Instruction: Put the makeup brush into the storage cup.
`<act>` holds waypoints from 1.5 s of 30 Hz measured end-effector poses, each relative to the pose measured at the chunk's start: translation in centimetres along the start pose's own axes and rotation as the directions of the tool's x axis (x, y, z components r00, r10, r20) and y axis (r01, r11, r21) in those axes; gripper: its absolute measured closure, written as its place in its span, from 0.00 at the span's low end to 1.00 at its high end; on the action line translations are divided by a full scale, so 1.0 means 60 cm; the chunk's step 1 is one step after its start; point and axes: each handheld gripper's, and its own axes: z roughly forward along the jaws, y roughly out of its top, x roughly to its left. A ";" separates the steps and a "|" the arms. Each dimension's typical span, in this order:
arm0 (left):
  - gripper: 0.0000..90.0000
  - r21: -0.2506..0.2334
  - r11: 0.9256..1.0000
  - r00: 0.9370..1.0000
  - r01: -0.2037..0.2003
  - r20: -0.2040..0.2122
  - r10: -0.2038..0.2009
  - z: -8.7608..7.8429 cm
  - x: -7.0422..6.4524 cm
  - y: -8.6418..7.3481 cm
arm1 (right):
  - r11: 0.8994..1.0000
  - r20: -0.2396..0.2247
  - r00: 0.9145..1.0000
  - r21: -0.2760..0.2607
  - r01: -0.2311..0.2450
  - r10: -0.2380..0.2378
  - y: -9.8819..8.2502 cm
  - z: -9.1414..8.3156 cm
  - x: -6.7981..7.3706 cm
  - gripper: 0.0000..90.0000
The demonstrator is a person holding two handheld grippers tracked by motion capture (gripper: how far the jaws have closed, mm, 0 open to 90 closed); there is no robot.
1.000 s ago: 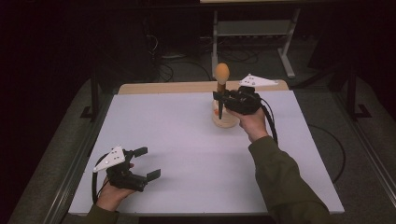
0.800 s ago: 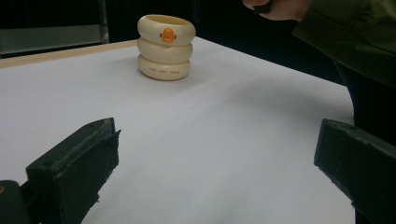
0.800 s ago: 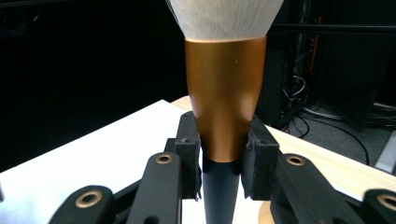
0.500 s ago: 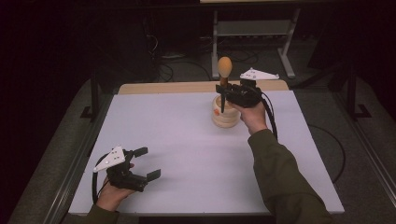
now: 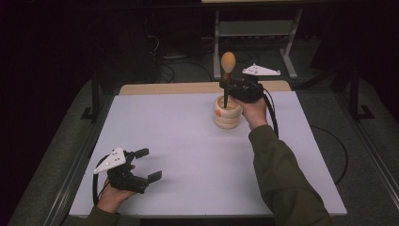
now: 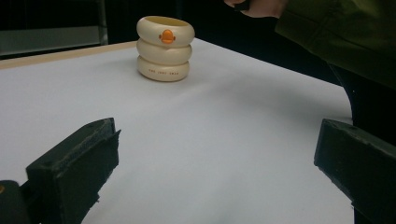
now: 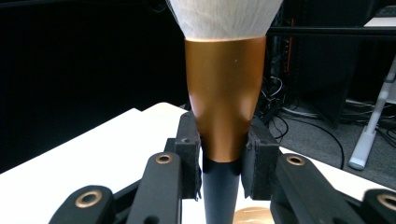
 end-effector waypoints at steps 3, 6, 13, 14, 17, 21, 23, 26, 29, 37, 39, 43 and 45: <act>0.00 0.002 1.000 1.000 -0.003 0.001 0.003 0.000 0.001 0.000 | 1.000 0.012 1.000 0.002 -0.011 0.011 -0.004 0.009 -0.007 0.78; 0.00 0.002 1.000 1.000 -0.004 0.003 0.004 -0.001 0.001 0.000 | 1.000 0.024 1.000 0.004 0.003 -0.003 -0.010 0.017 -0.014 0.78; 0.00 0.007 1.000 1.000 -0.002 -0.001 0.002 -0.003 0.002 0.000 | 1.000 0.026 1.000 0.015 -0.005 0.004 -0.021 0.030 -0.022 0.78; 0.00 0.009 1.000 1.000 -0.004 0.000 0.004 -0.003 0.002 0.000 | 1.000 0.027 1.000 0.015 -0.004 0.003 -0.022 0.032 -0.022 0.78; 0.00 0.006 1.000 1.000 0.000 0.002 0.000 -0.002 0.002 0.000 | 1.000 0.029 1.000 0.024 -0.004 0.004 -0.025 0.034 -0.023 0.78; 0.00 0.001 1.000 1.000 0.000 0.006 0.000 0.000 0.001 0.000 | 0.999 0.027 1.000 0.042 -0.002 0.001 -0.032 0.039 -0.025 0.78; 0.00 0.002 1.000 1.000 0.002 0.006 -0.002 0.000 0.001 -0.001 | 0.999 0.024 1.000 0.044 -0.009 0.008 -0.034 0.041 -0.025 0.78; 0.00 0.001 1.000 1.000 0.002 0.006 -0.002 0.000 0.001 -0.001 | 0.999 0.023 1.000 0.053 -0.006 0.005 -0.037 0.044 -0.024 0.78; 0.00 0.002 1.000 1.000 0.008 0.005 -0.008 0.000 0.000 -0.001 | 0.998 0.023 1.000 0.054 -0.009 0.008 -0.038 0.047 -0.023 0.78; 0.00 0.001 1.000 1.000 0.002 0.007 -0.002 0.000 0.001 -0.001 | 0.997 0.026 1.000 0.082 0.013 -0.016 -0.047 0.055 -0.021 0.78; 0.00 0.001 1.000 1.000 -0.001 0.008 0.001 -0.001 0.001 0.000 | 0.996 0.028 0.999 0.089 0.012 -0.014 -0.049 0.056 -0.021 0.78; 0.00 0.001 1.000 1.000 0.002 0.008 -0.002 -0.001 0.001 -0.001 | 0.995 0.031 0.999 0.097 0.006 -0.009 -0.054 0.058 -0.022 0.78; 0.00 0.000 1.000 1.000 0.003 0.008 -0.003 0.000 0.001 -0.001 | 0.995 0.031 1.000 0.103 0.003 -0.007 -0.058 0.059 -0.023 0.78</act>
